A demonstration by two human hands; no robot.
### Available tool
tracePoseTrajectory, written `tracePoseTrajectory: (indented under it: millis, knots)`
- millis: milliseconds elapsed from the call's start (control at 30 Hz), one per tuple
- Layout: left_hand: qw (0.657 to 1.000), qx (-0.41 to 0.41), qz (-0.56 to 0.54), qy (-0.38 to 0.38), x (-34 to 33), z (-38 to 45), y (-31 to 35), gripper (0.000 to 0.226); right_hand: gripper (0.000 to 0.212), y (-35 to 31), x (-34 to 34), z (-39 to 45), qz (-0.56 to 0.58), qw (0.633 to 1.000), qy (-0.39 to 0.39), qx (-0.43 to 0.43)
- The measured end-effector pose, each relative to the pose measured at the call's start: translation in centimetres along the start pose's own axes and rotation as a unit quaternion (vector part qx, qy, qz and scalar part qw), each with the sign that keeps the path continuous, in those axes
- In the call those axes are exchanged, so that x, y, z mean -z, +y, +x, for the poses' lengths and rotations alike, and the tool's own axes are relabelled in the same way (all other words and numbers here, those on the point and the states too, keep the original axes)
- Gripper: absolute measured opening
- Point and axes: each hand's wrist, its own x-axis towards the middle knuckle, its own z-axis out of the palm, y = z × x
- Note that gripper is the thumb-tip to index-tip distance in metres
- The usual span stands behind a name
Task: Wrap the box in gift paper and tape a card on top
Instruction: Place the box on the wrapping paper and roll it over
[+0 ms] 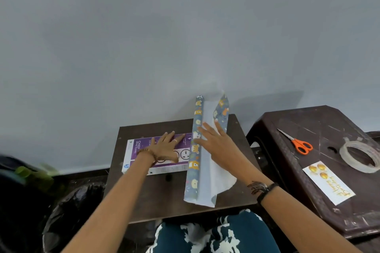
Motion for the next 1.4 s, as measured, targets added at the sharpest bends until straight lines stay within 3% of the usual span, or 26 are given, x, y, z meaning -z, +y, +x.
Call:
tracePoseTrajectory:
  millis: [67,167,333,533,767,867,900,933,967,1033,1067,1100,1167,1267,1400]
  knots:
    - [0.997,0.0,0.064,-0.047,0.6,-0.1,-1.0,0.102,0.068,-0.5,-0.1,0.4,0.028,0.999,-0.046,0.001]
    - [0.992,-0.008,0.115,-0.055,0.3,-0.2,-1.5,0.123,0.063,-1.5,-0.5,0.9,0.036,0.998,-0.043,0.007]
    - [0.983,-0.032,0.161,0.081,-1.0,-0.8,-2.6,0.116,0.04,-2.0,-1.4,1.4,-0.002,0.999,-0.011,-0.047]
    - [0.961,0.066,0.193,0.186,3.0,-2.5,-5.4,0.116,0.039,-2.9,-0.5,1.4,-0.025,0.993,0.017,-0.117]
    - [0.946,0.045,0.186,0.263,5.9,-3.9,-4.4,0.115,0.035,-4.8,-1.3,2.7,0.059,0.987,-0.033,-0.144]
    - [0.945,0.028,0.195,0.26,6.1,-4.3,-3.1,0.114,0.04,-4.5,-1.3,3.1,0.199,0.966,-0.02,-0.162]
    - [0.945,0.024,0.197,0.261,6.2,-4.5,-2.8,0.114,0.037,-4.2,-1.0,3.1,0.296,0.934,0.015,-0.198]
    - [0.945,0.021,0.194,0.263,6.3,-4.6,-2.5,0.114,0.027,-3.9,-0.6,3.0,0.43,0.864,0.062,-0.255]
    - [0.945,0.02,0.187,0.267,6.5,-4.7,-2.2,0.115,0.017,-3.5,0.2,2.8,0.581,0.744,0.103,-0.313]
    - [0.947,0.016,0.17,0.272,6.9,-5.0,-1.4,0.115,0.022,-2.7,1.6,2.1,0.804,0.46,0.143,-0.349]
    - [0.947,0.012,0.169,0.273,7.1,-5.2,-0.9,0.115,0.03,-2.2,1.9,1.7,0.854,0.373,0.147,-0.331]
    - [0.946,0.008,0.174,0.274,7.1,-5.4,-0.2,0.115,0.036,-1.7,2.1,1.4,0.877,0.332,0.152,-0.312]
    - [0.942,0.003,0.177,0.286,6.8,-5.8,1.4,0.115,0.043,-1.0,2.3,0.9,0.887,0.307,0.174,-0.297]
    - [0.944,-0.006,0.147,0.295,5.9,-6.6,3.6,0.117,0.052,0.1,2.9,0.1,0.859,0.317,0.231,-0.329]
    - [0.946,-0.018,0.026,0.323,4.6,-8.5,4.4,0.12,0.043,2.0,2.3,-2.9,0.839,0.316,0.272,-0.349]
